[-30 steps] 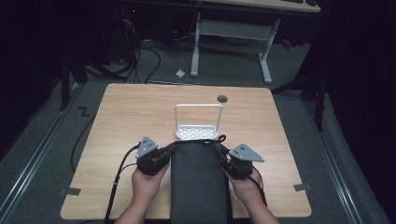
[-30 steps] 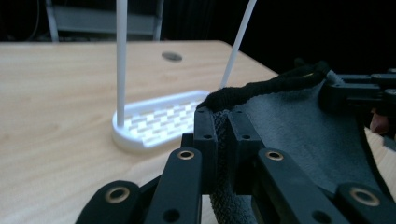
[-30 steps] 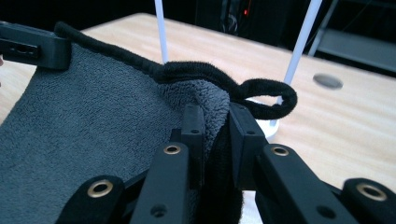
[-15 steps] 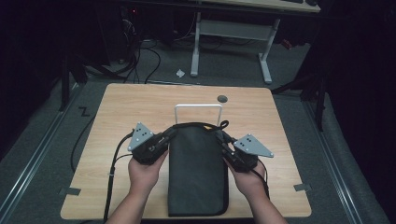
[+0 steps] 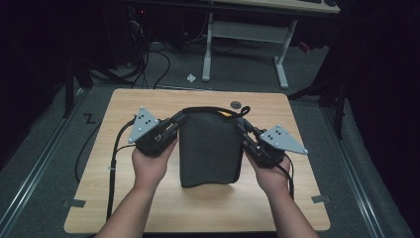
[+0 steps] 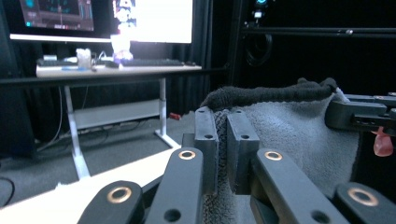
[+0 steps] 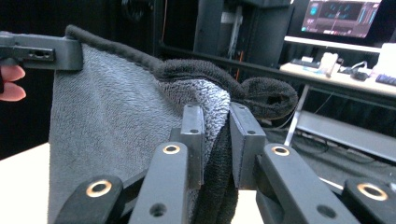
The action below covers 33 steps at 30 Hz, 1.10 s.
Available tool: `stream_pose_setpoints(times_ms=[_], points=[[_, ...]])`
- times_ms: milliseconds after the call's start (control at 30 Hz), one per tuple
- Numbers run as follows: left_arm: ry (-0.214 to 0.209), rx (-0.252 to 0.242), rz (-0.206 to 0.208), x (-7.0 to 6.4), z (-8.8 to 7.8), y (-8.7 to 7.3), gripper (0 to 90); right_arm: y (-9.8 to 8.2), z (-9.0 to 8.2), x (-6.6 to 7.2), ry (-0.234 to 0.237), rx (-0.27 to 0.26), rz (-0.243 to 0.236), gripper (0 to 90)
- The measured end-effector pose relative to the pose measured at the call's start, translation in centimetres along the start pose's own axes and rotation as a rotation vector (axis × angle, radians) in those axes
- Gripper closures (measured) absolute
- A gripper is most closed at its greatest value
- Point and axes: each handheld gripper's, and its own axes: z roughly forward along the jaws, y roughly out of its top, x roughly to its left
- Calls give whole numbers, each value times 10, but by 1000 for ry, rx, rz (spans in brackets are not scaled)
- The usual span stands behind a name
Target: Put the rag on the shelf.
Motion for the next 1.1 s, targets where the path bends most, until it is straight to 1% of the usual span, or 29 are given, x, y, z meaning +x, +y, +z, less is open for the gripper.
stream_pose_setpoints(times_ms=[100, 200, 267, 367, 500, 600, 733, 800, 900, 967, 1033, 1100], points=[[4, -5, 17, 0, 2, 6, 846, 10, -1, -4, -8, -20, -6, 784], [10, -1, 25, 2, 6, 7, 847, 14, 0, -5, -12, -26, -23, 784], [13, 7, 27, 5, 10, 8, 846, 15, 3, -7, -11, -16, -23, 784], [18, 10, 43, 8, 13, 10, 847, 15, 8, -9, -15, -9, -25, 784], [18, 8, 59, 15, 18, 17, 846, 19, 14, -11, -17, -9, -32, 783], [15, -3, 56, 22, 22, 23, 846, 25, 19, -13, -23, -23, -46, 783], [28, 7, 54, 32, 32, 32, 846, 33, 31, -17, -34, -28, -57, 783], [46, 16, 62, 35, 37, 36, 846, 36, 38, -20, -35, -30, -57, 783], [48, 19, 48, 43, 46, 39, 845, 39, 49, -25, -40, -25, -47, 783], [56, 21, 62, 48, 52, 41, 845, 40, 56, -29, -43, -23, -41, 783], [67, 28, 62, 54, 58, 43, 845, 42, 64, -33, -41, -18, -32, 783], [75, 39, 55, 60, 66, 45, 845, 43, 71, -38, -26, -8, -22, 782]])
